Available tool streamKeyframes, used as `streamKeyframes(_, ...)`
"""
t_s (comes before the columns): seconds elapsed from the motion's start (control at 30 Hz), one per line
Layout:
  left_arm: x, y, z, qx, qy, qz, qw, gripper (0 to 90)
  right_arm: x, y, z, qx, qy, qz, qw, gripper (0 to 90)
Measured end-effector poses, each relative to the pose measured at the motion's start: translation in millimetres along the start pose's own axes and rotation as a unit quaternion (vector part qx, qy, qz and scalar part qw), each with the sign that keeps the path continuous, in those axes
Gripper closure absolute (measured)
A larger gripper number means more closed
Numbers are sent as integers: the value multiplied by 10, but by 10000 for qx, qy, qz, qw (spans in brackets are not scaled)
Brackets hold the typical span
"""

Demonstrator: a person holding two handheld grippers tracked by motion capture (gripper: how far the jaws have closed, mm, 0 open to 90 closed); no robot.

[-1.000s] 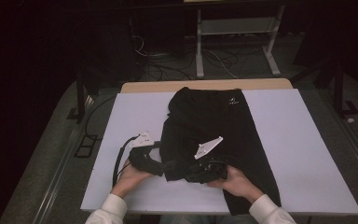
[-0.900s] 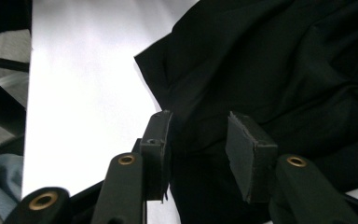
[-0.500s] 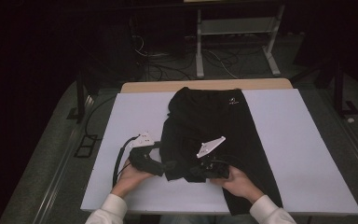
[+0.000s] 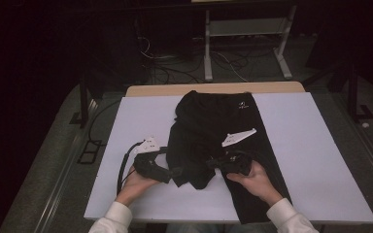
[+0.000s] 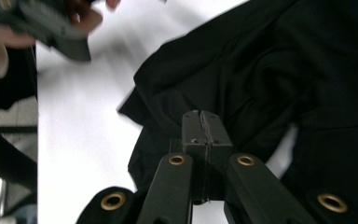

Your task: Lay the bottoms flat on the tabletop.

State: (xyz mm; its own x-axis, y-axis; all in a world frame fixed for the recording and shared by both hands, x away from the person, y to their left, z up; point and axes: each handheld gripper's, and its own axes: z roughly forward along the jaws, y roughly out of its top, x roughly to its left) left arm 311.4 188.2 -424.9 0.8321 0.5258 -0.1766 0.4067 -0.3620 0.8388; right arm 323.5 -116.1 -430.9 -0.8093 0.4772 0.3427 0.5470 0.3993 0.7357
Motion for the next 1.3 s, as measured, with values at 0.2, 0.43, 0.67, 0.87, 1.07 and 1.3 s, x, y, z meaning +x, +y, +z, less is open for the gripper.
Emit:
streamKeyframes(0.2, -35, 23, -19, -99, -62, 50, 9999, 0, -127, 21, -230, -299, -162, 275, 9990, 889)
streamKeyframes(0.43, -104, 89, -15, -153, -161, 155, 9996, 0, -307, 44, -466, -582, -435, 654, 9952, 889)
streamKeyframes(0.67, -265, 181, 165, 70, -560, 522, 9970, 50, -600, -36, -546, -790, -676, 1276, 9864, 889)
streamKeyframes(0.87, -387, 189, 481, 625, -923, 944, 9893, 139, -757, -73, -516, -815, -720, 1490, 9828, 888)
streamKeyframes(1.07, -464, 139, 819, 1134, -1152, 1279, 9785, 253, -861, -107, -448, -759, -733, 1596, 9815, 888)
streamKeyframes(1.3, -434, 95, 943, 1211, -971, 1452, 9771, 454, -904, -121, -449, -743, -799, 1628, 9806, 888)
